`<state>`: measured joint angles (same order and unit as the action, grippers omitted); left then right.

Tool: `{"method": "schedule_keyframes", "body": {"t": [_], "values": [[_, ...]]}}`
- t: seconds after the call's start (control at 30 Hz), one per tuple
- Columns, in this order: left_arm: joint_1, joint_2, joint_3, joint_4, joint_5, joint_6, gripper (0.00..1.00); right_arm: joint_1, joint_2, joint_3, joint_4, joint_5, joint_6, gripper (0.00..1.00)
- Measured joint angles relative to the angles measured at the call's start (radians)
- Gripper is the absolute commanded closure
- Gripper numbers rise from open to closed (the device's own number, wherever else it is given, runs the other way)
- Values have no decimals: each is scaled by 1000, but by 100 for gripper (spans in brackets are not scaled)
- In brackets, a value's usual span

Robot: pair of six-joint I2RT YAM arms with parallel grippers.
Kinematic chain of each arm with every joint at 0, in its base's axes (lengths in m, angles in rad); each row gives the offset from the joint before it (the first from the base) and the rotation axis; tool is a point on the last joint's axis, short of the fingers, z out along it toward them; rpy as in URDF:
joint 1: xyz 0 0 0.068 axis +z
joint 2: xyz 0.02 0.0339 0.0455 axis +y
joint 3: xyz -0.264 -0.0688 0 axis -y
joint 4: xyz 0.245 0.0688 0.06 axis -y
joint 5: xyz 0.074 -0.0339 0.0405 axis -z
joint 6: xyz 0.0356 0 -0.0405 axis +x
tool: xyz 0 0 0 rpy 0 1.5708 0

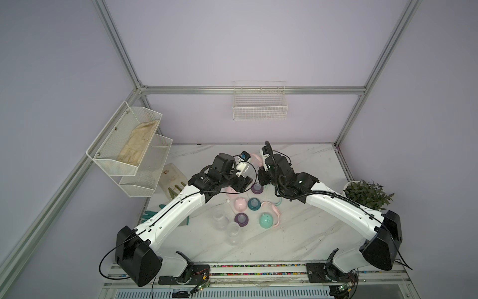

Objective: Assemble the baby bottles
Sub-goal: Put on the handle of the baby bottle.

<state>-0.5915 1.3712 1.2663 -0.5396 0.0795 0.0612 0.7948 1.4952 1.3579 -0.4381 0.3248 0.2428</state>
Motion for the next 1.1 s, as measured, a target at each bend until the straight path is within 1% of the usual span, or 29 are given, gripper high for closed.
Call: {"method": "schedule_keyframes", "body": {"t": [0.2, 0.33, 0.47, 0.7, 0.93, 1.1], "values": [[-1, 5, 10, -4, -9, -21, 100, 0, -11, -16, 36, -8, 11, 100], [-1, 5, 11, -1, -8, -24, 100, -2, -14, -15, 42, -13, 42, 100], [-1, 3, 11, 10, -2, -25, 100, -27, -27, -15, 42, -63, 72, 100], [-1, -8, 11, 47, 22, -34, 100, -58, -60, -16, 51, -135, 85, 100], [-1, -10, 11, 45, 31, -54, 100, -65, -59, -18, 60, -165, 82, 100], [-1, -14, 18, 23, 34, -71, 100, -69, -60, -41, 92, -186, 35, 100]]}}
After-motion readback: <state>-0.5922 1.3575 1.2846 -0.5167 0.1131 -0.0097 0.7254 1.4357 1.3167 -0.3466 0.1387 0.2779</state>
